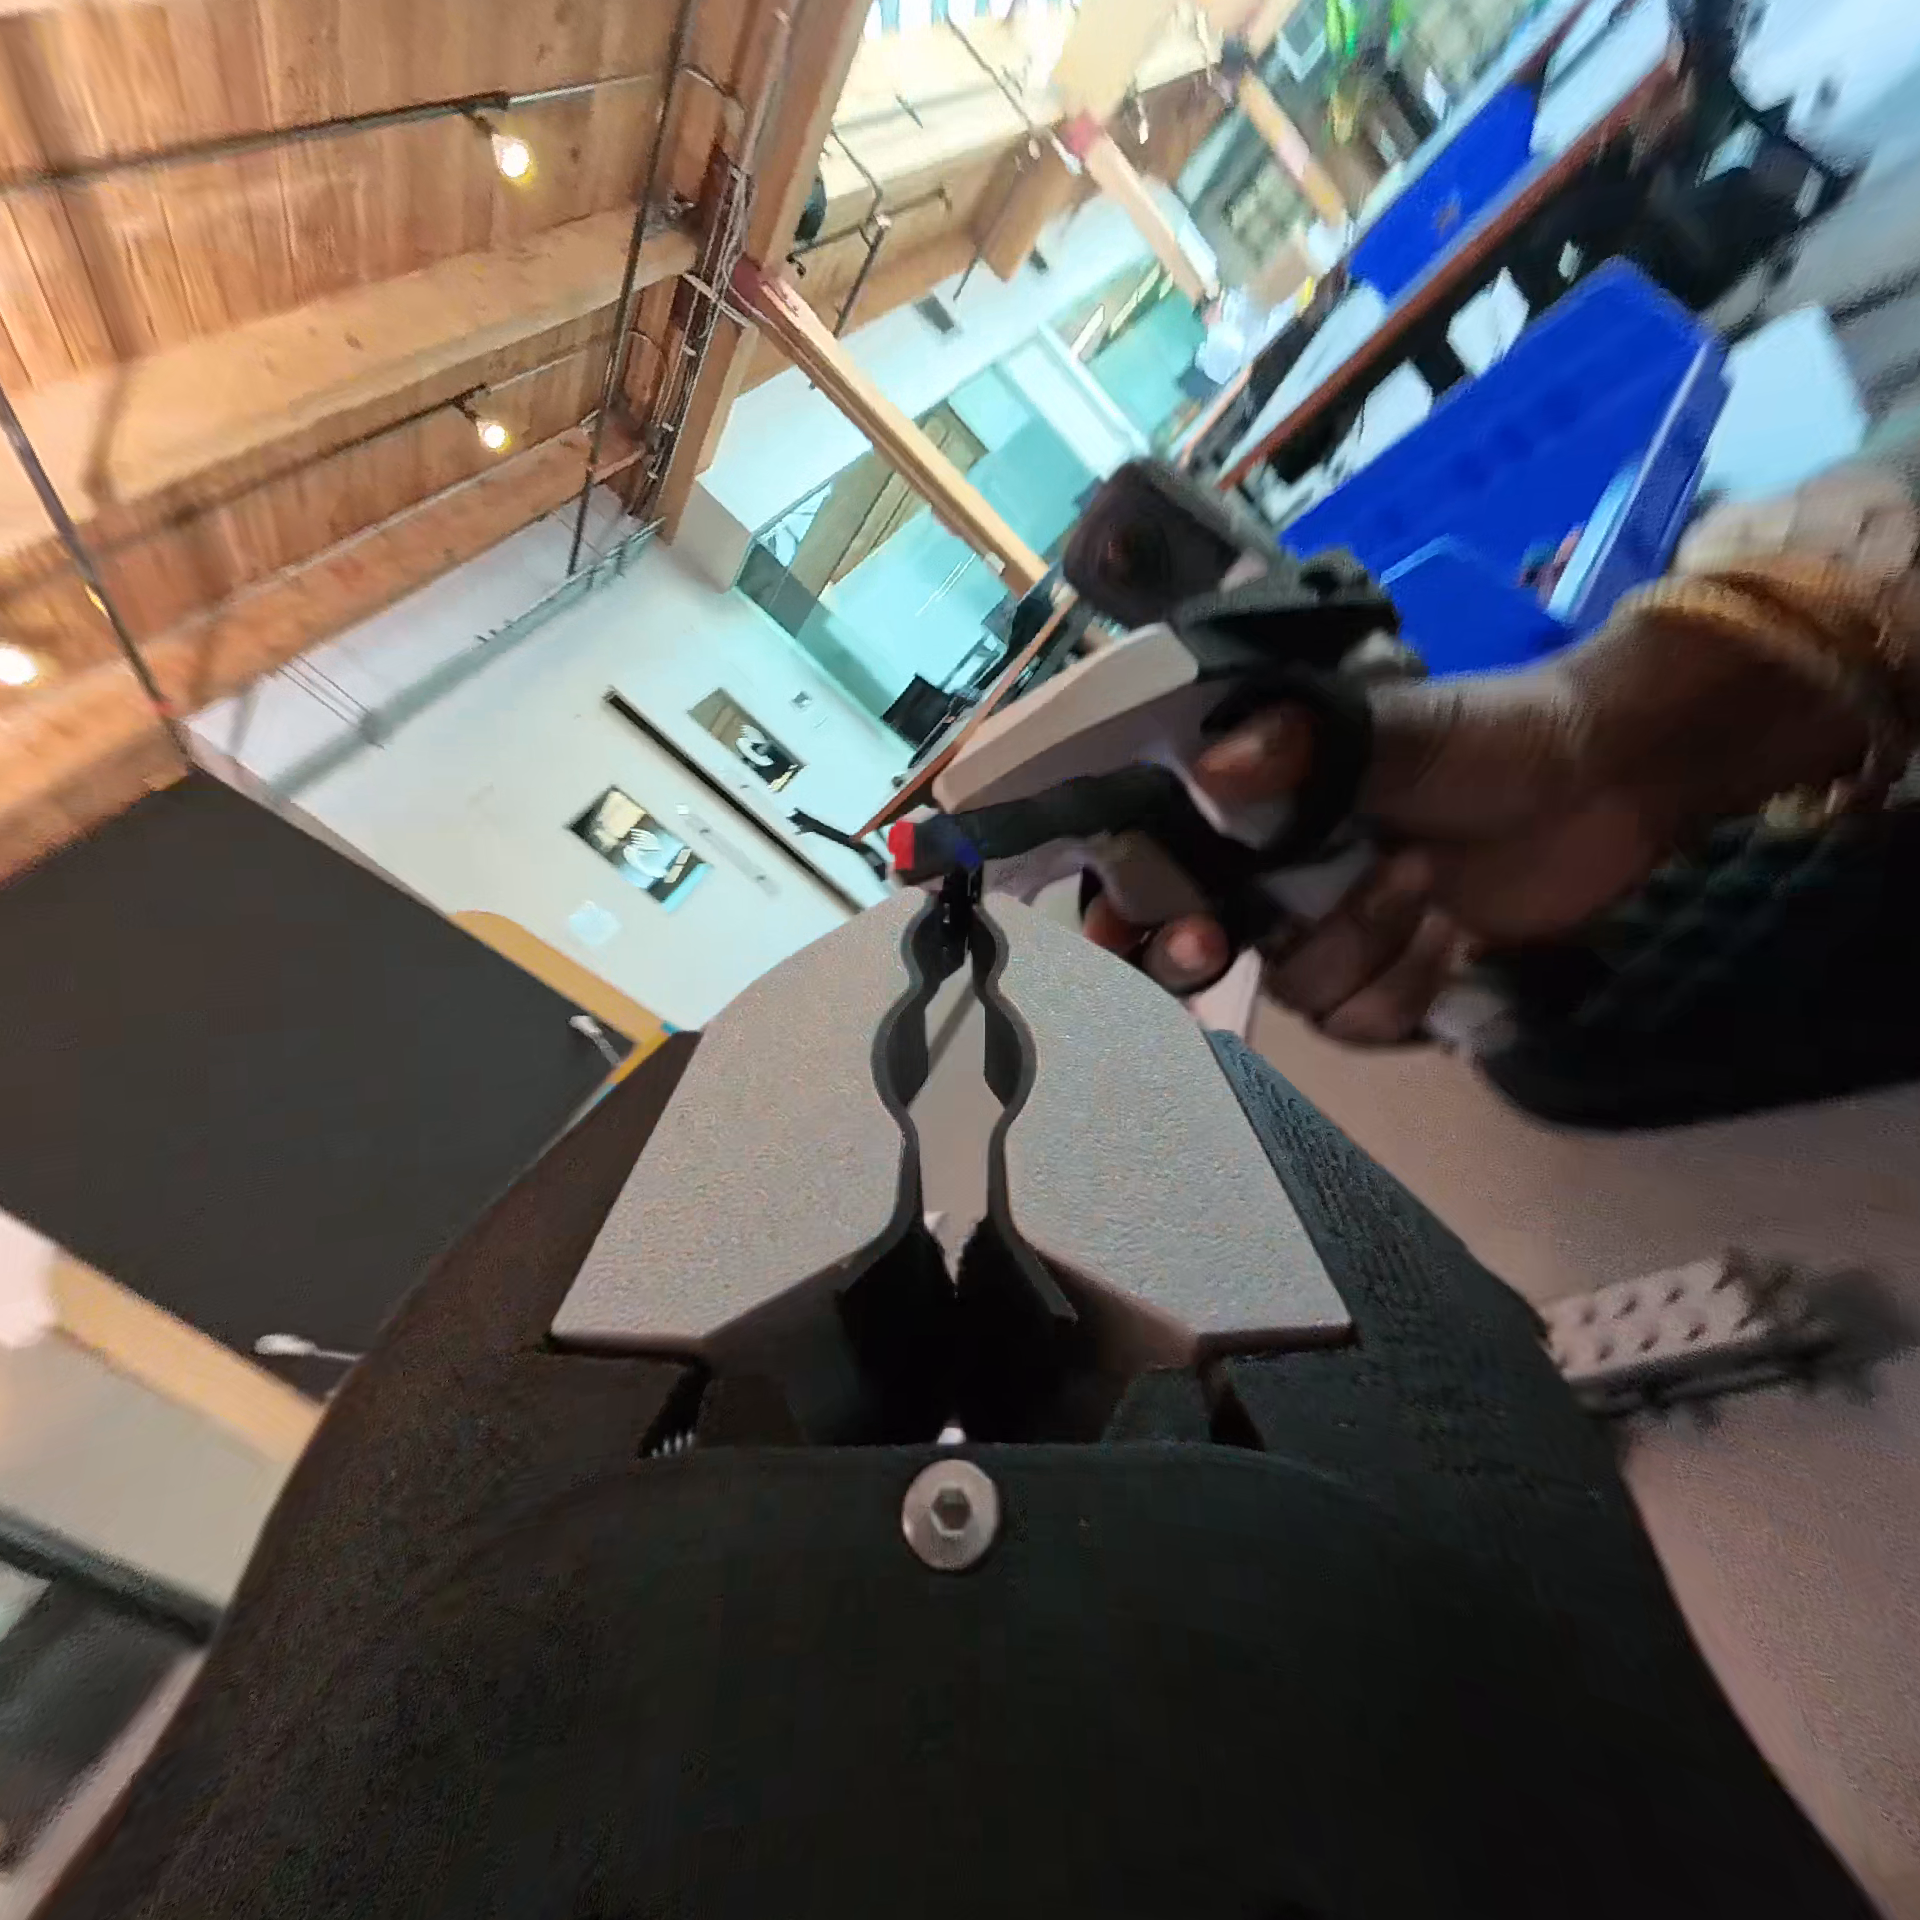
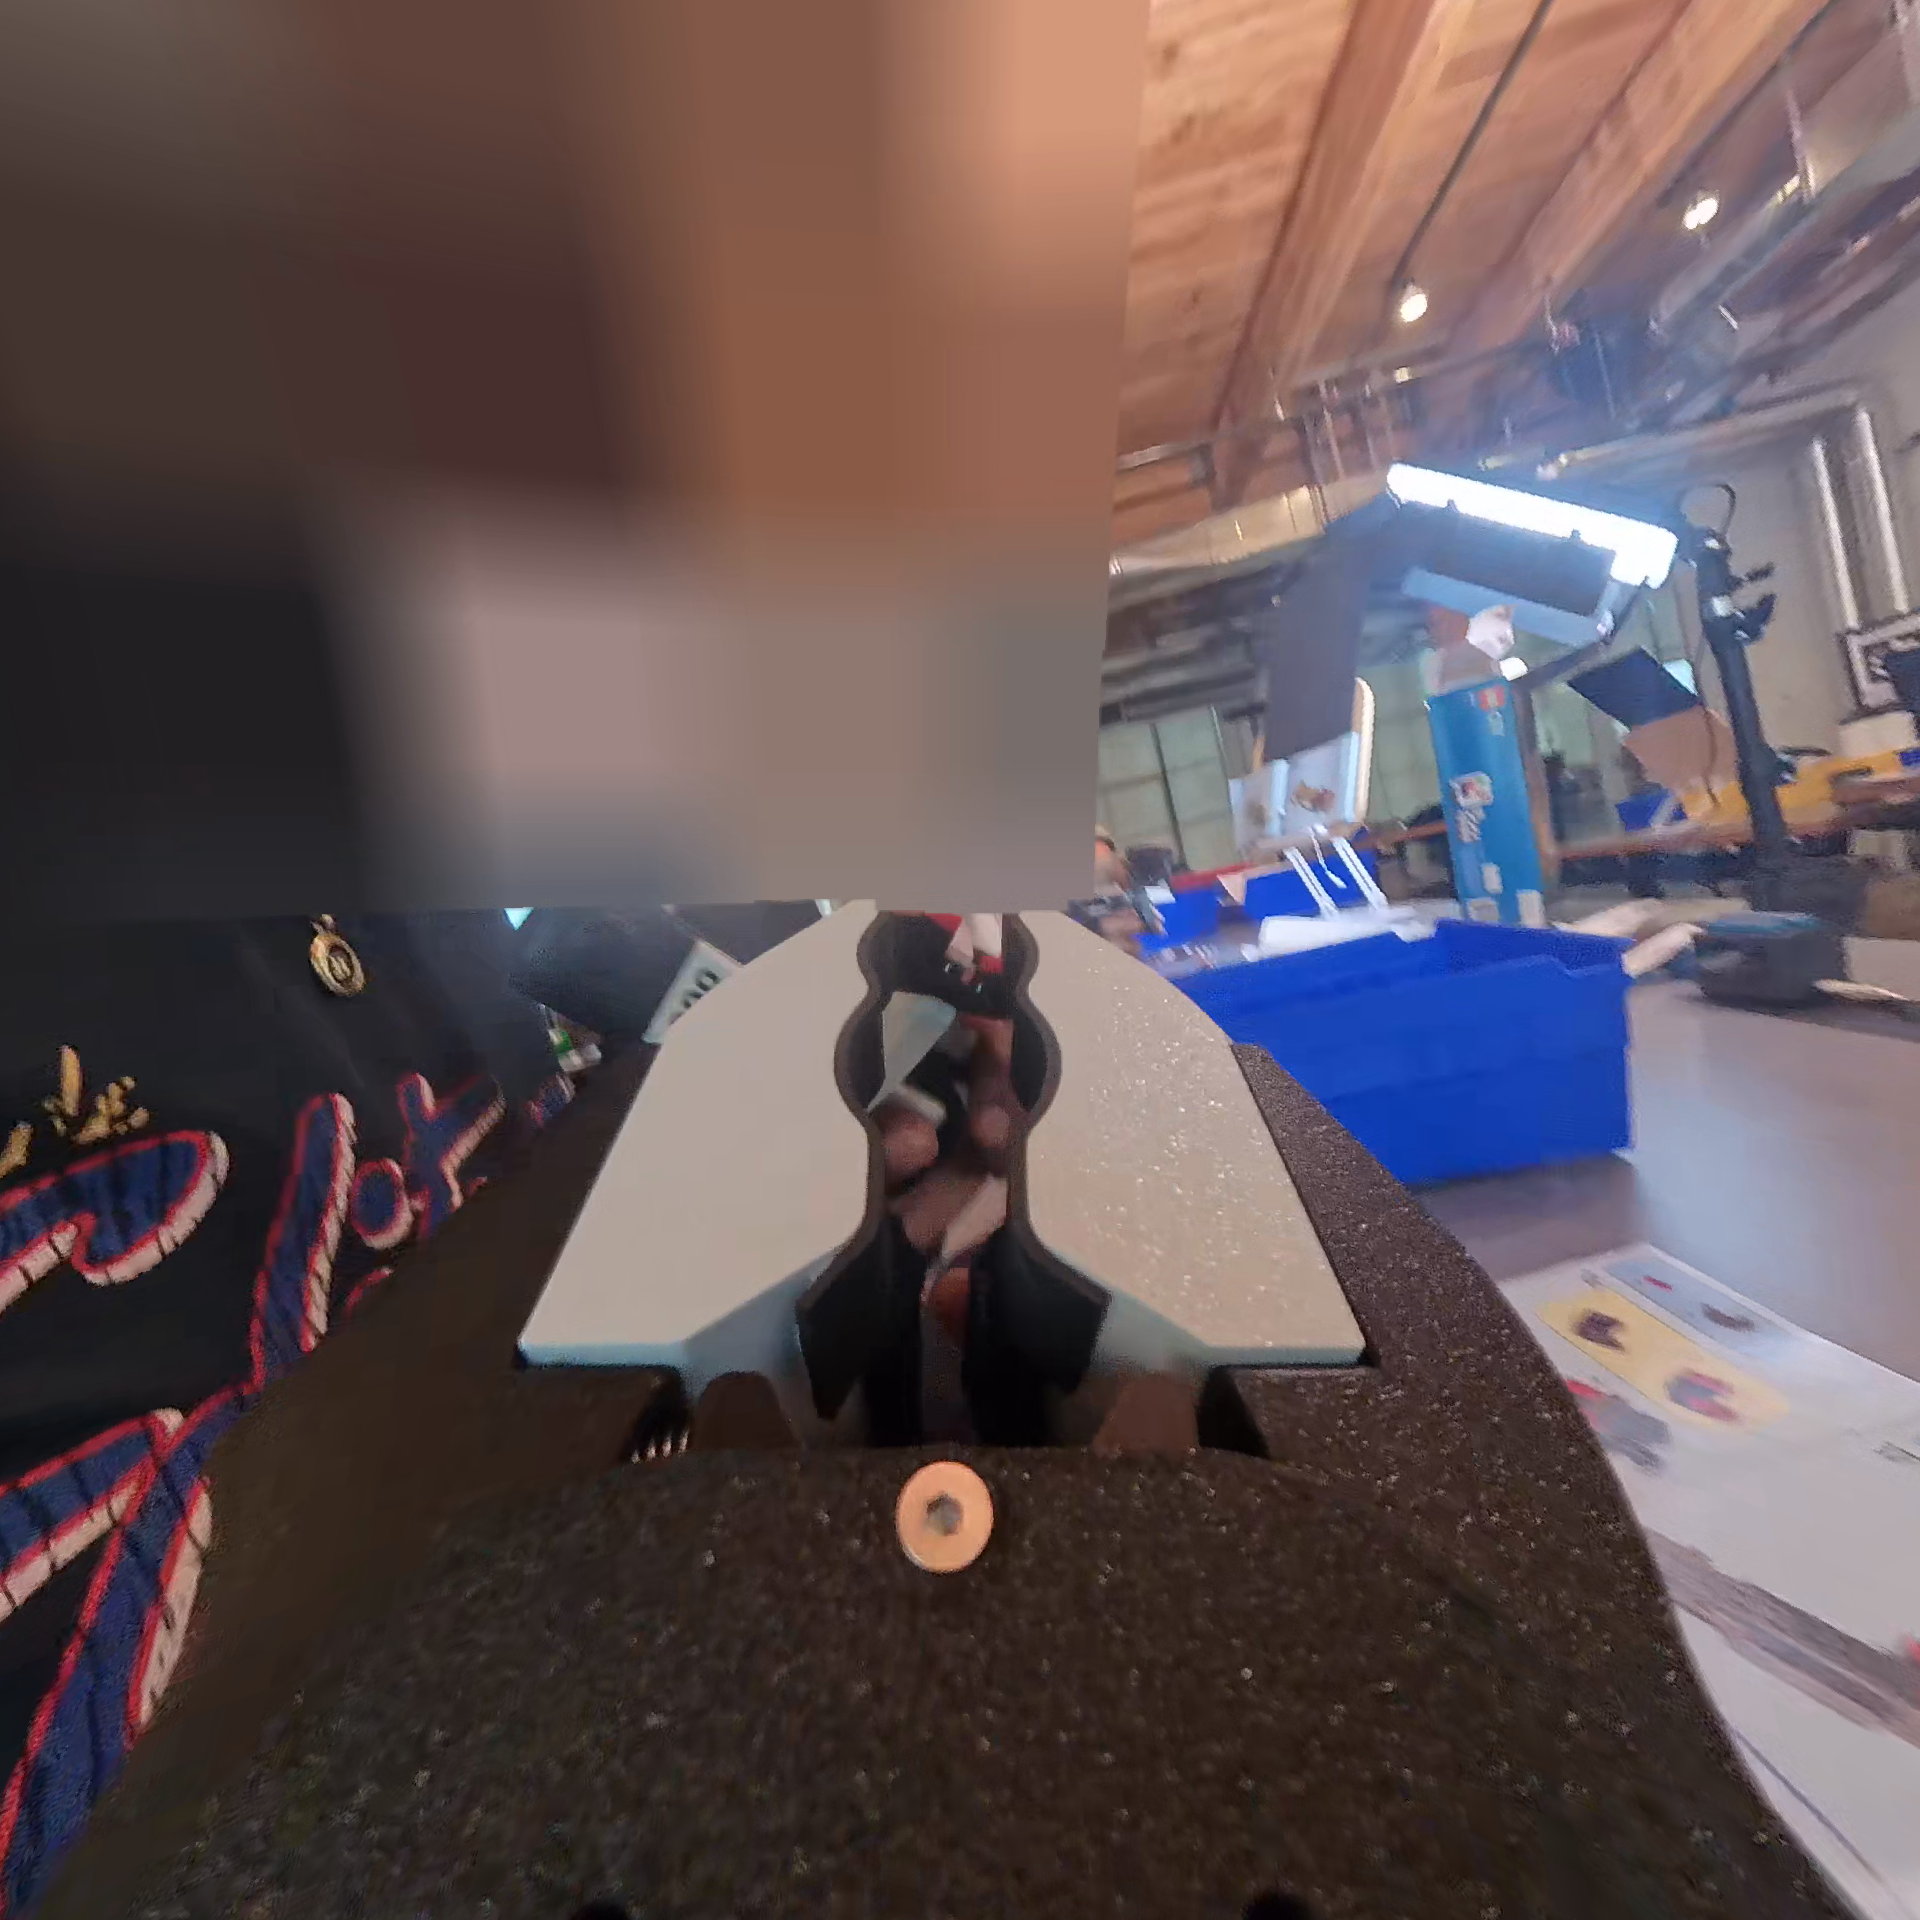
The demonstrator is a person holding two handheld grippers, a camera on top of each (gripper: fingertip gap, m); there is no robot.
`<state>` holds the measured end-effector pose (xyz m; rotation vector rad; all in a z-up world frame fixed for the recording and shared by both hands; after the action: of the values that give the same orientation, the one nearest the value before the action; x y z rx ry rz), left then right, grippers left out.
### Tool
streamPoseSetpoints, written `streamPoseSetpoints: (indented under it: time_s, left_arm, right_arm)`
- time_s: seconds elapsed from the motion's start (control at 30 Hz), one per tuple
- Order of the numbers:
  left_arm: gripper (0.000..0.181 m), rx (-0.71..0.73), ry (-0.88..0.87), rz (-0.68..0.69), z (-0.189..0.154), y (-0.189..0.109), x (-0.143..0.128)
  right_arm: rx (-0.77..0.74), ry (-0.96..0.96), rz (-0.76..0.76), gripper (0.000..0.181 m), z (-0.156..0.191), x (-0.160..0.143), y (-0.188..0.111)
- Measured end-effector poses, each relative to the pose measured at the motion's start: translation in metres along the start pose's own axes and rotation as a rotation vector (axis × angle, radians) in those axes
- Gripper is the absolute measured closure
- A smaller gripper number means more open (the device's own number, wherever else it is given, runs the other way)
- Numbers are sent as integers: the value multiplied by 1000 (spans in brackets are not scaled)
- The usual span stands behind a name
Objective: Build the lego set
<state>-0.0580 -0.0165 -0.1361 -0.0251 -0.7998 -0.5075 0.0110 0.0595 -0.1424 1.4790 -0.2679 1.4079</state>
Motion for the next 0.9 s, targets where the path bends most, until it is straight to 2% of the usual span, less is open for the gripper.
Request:
streamPoseSetpoints:
  time_s: [0.17, 0.27, 0.43, 0.5, 0.6, 0.67, 0.73, 0.83, 0.9]
  left_arm:
    - [176, 17, 379, 188, 2, -3, -19]
    - [177, 13, 620, 311, -2, 0, -31]
    - [176, 9, 705, 365, -7, 5, -38]
    - [176, 10, 707, 383, -6, 5, -39]
    - [176, 34, 684, 369, -6, 4, -37]
    - [174, 88, 625, 299, -4, 4, -30]
    - [171, 135, 462, 162, -3, 2, -15]
    - [162, 187, 53, -69, 7, -7, 3]
    - [157, 159, -326, -191, 17, -10, 2]
  right_arm:
    - [-142, -163, 227, 157, -6, 5, -8]
    - [-286, -145, 333, 151, -13, 3, -3]
    - [-387, -130, 464, 150, -19, -10, 7]
    - [-408, -140, 483, 164, -22, -11, 6]
    - [-365, -147, 466, 164, -22, -10, 5]
    - [-272, -185, 395, 164, -18, -4, 4]
    - [-157, -212, 283, 164, -12, 6, 2]
    - [-16, -197, 135, 164, -7, 19, -3]
    - [40, -170, 104, 165, -7, 21, -4]
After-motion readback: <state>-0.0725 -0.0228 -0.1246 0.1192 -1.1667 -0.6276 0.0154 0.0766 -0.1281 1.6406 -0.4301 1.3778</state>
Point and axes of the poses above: each gripper's, where its closed fingertips meet, y out along the fingers, x out of its top, z = x × y across the jaws, the point moved 6 cm from there along -y, back along the fingers, and after that the axes turned 1 degree about x, right-handed, at the moved point
